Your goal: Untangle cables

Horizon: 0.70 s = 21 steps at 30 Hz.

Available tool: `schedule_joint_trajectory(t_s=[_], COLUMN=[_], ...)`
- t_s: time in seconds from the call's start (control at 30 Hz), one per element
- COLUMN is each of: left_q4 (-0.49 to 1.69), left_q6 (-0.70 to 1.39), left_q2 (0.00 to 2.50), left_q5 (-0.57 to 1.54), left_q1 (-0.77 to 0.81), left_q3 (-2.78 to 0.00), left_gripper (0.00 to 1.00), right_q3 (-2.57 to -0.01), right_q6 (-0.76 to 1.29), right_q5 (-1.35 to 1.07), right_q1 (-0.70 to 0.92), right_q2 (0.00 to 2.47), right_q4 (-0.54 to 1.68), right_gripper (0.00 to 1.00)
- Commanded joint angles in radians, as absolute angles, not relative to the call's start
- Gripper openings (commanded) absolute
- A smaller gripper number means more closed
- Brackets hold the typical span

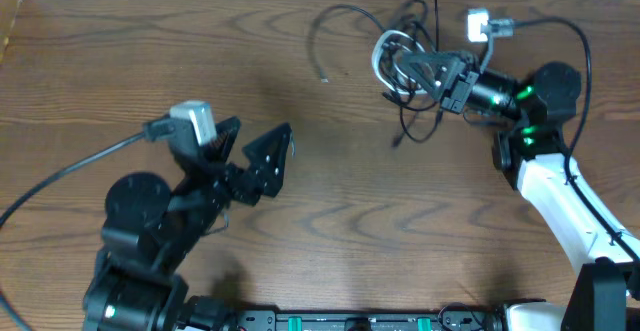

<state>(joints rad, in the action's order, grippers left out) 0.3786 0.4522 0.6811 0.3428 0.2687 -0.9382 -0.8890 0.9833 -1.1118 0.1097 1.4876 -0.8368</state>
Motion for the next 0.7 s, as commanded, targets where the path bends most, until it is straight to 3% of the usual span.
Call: schedule_joint_trajectory(t_s=[0.0, 0.1, 0.27, 0.5, 0.67], left_q4=[0.455, 0.541, 0.566, 0.425, 0.311], left_q6=[0.457, 0.428, 0.392, 0.334, 0.462], left_q2=[0.656, 0.679, 0.761, 0.868, 0.964], left_q5=[0.362, 0.362, 0.362, 0.352, 0.371], left_q1=[0.262, 0.262, 0.262, 0.245, 0.218], left_q3=[-0.954, -0.953, -0.953, -0.953, -0.953], left_gripper=[0.95, 0.95, 0.95, 0.95, 0.95], right_q3=[-0.997, -1.022, -1.014, -1.013, -1.013], right_q6=[0.969, 0.969, 1.000, 1.060, 1.085], right_q5=[-1.399, -1.559, -1.562, -1.562, -1.562], right_q1=[0.195, 0.247, 0.263, 0.279, 0.310], right_q2=[1.477, 1.477, 1.477, 1.477, 1.477], right_q4=[-0.847, -0.860, -0.864, -0.863, -0.863], right_gripper=[0.01, 0.01, 0.01, 0.01, 0.01])
